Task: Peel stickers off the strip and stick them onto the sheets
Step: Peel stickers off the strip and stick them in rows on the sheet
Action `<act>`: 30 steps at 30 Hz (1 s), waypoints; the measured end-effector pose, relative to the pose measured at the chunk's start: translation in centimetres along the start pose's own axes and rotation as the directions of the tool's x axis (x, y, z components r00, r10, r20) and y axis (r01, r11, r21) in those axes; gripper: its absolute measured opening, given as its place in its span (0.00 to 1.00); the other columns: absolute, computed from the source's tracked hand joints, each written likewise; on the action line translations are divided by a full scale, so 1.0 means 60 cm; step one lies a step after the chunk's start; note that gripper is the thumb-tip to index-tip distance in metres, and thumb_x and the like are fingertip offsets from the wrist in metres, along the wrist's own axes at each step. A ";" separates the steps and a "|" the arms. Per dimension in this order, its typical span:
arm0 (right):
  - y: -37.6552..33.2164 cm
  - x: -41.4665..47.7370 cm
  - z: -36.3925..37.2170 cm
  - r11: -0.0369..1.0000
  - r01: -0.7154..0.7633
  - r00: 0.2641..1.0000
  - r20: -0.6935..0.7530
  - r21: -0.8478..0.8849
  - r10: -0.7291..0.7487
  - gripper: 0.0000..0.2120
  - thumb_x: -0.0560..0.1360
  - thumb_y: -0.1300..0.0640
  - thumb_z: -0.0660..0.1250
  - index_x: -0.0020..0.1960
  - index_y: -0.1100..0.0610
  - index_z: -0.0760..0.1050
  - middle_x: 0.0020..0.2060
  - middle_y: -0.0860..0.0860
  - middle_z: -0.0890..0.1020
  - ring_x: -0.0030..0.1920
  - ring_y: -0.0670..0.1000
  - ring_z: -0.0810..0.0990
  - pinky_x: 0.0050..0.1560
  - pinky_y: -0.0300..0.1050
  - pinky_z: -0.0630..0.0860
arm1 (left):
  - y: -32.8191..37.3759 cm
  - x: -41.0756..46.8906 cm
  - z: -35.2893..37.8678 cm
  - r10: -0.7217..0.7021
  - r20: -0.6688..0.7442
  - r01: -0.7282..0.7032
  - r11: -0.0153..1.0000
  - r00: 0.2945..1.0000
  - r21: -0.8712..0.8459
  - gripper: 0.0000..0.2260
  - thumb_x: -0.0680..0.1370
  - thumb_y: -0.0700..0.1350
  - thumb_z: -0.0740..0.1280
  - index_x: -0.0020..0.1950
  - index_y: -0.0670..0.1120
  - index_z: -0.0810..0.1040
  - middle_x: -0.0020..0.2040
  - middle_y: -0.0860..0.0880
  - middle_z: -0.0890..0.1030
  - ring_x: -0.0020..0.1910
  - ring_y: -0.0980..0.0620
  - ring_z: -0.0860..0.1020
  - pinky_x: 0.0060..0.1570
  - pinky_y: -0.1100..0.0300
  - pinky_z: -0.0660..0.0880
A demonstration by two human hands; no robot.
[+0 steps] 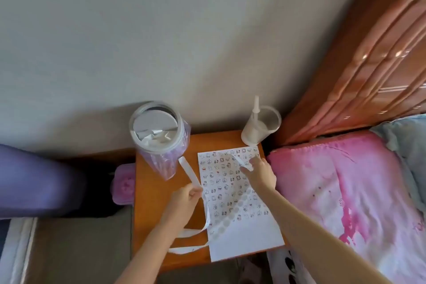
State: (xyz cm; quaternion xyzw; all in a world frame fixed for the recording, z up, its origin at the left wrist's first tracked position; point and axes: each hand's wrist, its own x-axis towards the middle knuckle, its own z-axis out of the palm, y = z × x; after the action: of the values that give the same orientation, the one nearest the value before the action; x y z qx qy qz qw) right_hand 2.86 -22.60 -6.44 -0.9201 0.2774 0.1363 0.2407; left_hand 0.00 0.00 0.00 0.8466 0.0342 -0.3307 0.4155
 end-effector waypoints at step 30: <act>0.012 -0.104 0.069 0.461 0.574 0.769 -0.251 0.677 -0.588 0.12 0.67 0.50 0.73 0.47 0.53 0.81 0.40 0.50 0.85 0.40 0.46 0.84 0.40 0.39 0.79 | -0.063 0.095 0.071 0.550 -0.396 -0.673 0.663 0.735 -0.328 0.16 0.71 0.47 0.71 0.58 0.56 0.78 0.40 0.53 0.86 0.36 0.59 0.83 0.36 0.75 0.75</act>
State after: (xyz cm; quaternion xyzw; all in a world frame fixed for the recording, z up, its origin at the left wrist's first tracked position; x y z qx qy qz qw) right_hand -3.09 -18.19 -7.80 -0.7850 -0.0243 -0.0656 0.6155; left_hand 0.88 -1.85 -7.80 0.7229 -0.1245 -0.0376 0.6786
